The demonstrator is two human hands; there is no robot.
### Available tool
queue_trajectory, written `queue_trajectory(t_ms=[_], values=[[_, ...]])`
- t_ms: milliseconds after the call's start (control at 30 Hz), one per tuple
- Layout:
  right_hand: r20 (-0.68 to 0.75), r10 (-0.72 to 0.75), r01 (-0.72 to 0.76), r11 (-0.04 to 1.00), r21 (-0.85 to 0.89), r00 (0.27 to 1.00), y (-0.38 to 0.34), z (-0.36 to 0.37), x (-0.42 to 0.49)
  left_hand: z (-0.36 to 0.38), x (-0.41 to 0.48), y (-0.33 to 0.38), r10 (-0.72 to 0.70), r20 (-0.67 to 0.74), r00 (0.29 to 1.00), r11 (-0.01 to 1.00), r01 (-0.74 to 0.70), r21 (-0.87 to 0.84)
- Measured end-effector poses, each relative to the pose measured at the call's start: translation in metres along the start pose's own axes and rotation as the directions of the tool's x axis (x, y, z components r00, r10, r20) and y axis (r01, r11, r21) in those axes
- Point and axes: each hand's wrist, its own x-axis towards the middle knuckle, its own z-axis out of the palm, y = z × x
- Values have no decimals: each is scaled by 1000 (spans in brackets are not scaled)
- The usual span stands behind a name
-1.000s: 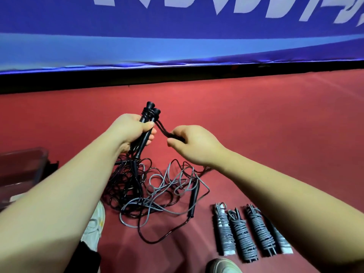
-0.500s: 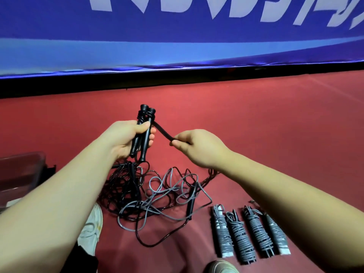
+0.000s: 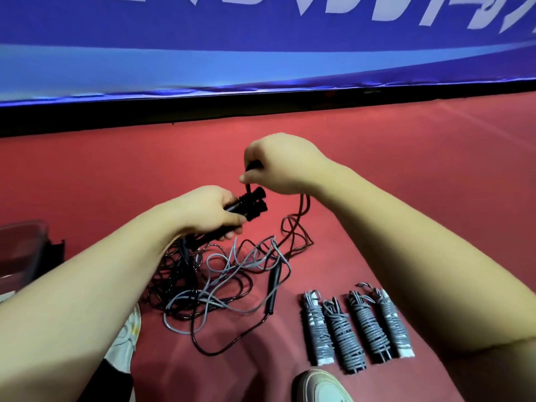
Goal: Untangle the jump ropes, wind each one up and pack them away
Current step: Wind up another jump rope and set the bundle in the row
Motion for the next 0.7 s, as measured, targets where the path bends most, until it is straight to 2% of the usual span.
queue_trajectory(t_ms=[33,100,200,267,333,433,500,567,633,700], values=[[49,-4,4,1000,15,999,4,1,2,0,-2,4,35,47,998,994,-40,102],[164,-28,9,994,111,986,14,4,3,1,-6,10,85,140,987,978,-109,176],[274,-44,-43,951,306,961,33,9,2,2,-15,18,129,278,952,972,-177,156],[315,-64,-74,910,408,947,41,20,-2,7,-19,26,178,373,911,974,-217,65],[376,-93,-123,850,512,922,44,40,-7,9,-21,35,229,393,890,970,-241,-19],[404,-106,-234,672,703,909,51,68,-22,6,-22,39,260,317,912,963,-269,-16],[411,-48,-326,528,784,910,53,76,-30,2,-20,37,256,220,941,965,-262,-2],[485,-48,-437,365,822,873,51,79,-32,2,-19,36,243,147,959,970,-240,-39],[551,-134,-514,232,826,824,46,81,-29,4,-18,37,242,120,963,967,-230,-107],[568,-133,-558,105,823,812,43,85,-24,5,-18,39,231,95,968,956,-207,-210]])
